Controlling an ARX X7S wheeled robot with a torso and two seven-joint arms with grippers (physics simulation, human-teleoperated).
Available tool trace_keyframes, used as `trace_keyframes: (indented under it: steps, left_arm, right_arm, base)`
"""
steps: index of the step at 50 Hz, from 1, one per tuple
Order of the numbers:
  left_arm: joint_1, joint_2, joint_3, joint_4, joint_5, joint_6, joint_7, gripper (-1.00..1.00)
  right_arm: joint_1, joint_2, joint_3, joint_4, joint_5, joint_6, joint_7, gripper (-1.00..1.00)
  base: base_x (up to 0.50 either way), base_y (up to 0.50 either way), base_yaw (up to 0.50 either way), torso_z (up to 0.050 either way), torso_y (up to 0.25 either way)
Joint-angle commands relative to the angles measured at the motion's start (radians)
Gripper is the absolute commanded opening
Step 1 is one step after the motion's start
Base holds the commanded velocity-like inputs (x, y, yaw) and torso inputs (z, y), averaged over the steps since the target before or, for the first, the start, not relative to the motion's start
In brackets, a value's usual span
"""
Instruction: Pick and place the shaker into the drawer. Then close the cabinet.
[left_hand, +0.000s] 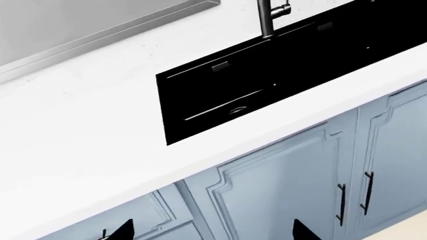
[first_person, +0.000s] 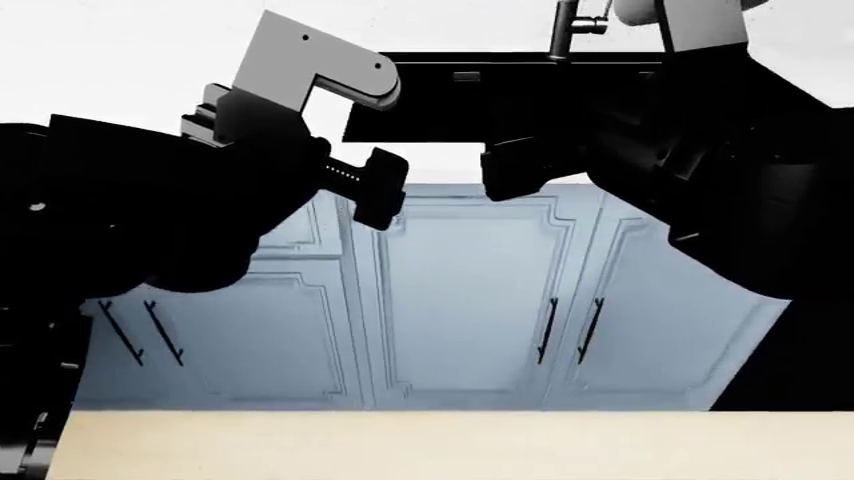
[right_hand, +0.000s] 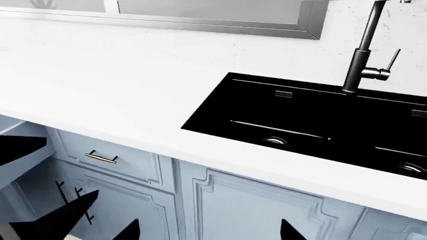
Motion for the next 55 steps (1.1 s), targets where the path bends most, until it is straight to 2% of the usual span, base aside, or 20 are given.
trace_keyframes:
  steps: [1,45,55]
  left_arm:
    - [0.001,-0.002,0.006,0.002,-0.007,0.009,-0.001,1.0]
    - [-0.005,-0.006,0.028,0.003,-0.037,0.026,-0.02,1.0]
    - [-0.007,-0.007,0.031,0.006,-0.047,0.03,-0.028,1.0]
  right_arm:
    - [-0.006,0.0,0.0,-0.002,0.003,-0.004,0.0,1.0]
    - [-0.007,0.007,0.004,-0.011,0.011,-0.008,0.01,1.0]
    - [-0.01,0.007,-0.009,-0.008,0.007,0.003,0.018,1.0]
  base:
    - [-0.02,-0.5,0.0,0.0,0.0]
    - [-0.02,-0.5,0.0,0.0,0.0]
    - [-0.01,-0.08,0.0,0.0,0.0]
